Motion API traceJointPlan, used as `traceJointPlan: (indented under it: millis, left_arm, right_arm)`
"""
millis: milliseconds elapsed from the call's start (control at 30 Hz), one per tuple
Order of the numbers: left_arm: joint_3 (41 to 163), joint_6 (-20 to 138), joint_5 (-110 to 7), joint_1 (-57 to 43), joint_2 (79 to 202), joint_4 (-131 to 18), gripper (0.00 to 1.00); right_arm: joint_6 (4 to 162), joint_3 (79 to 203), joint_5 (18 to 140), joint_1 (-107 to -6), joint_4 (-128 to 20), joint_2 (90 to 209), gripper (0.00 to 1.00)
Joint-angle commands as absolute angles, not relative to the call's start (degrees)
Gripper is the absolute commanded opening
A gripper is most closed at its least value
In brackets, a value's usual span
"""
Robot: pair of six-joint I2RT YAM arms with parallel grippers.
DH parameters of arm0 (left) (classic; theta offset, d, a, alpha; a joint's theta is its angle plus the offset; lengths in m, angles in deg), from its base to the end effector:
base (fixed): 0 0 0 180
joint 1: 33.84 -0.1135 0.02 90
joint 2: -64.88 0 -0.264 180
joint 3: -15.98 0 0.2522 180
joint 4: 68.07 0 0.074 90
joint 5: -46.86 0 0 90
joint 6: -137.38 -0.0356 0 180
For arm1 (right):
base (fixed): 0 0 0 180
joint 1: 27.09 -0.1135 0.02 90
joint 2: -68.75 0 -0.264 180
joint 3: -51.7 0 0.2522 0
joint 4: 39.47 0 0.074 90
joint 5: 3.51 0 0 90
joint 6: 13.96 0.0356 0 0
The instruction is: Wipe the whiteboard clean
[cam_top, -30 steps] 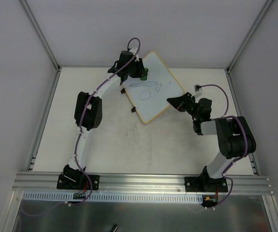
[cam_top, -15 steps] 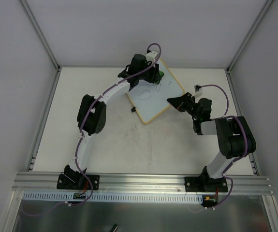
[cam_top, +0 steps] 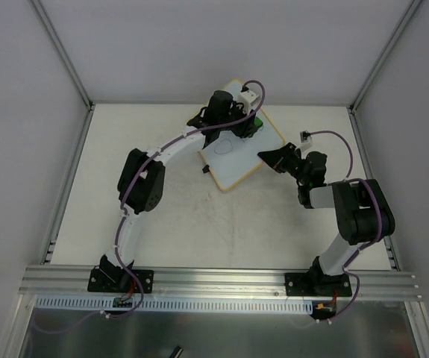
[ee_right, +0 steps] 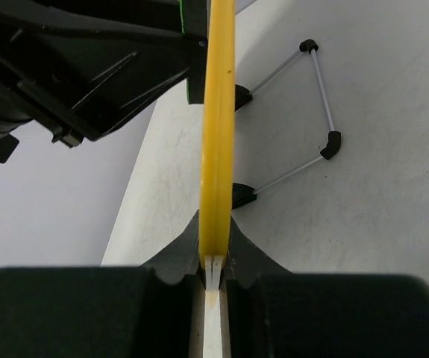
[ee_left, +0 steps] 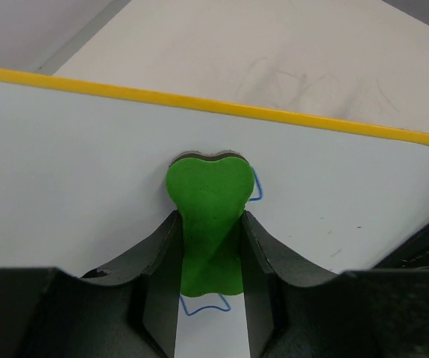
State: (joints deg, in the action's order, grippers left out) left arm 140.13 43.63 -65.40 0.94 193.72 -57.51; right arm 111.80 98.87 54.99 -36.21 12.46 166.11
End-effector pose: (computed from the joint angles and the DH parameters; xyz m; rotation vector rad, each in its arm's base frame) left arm 0.4359 -0.3192 0.2704 0.8771 1.6629 -0.7323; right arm 0.3126 0.0690 0.1848 -0.0827 1.6385 1.0306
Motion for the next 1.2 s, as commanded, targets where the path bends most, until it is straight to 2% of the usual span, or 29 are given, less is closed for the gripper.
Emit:
traceJointPlan:
  millis: [0, 767, 1167]
  left_arm:
    - [137.06, 38.77, -68.63, 6.93, 194.79, -51.76, 0.00]
    - [133.37, 35.51, -64.69, 9.31, 192.68, -53.69, 0.00]
    - [135.21, 52.19, -64.06, 2.73, 197.15, -56.07, 0.00]
  right_arm:
    - [109.08, 99.83, 48.26, -38.60, 16.38, 166.22, 0.00]
    - [109.35, 99.83, 48.17, -38.60, 16.64, 166.13, 0.00]
    - [109.43, 99.74, 48.08, -38.69, 16.64, 165.87, 0.00]
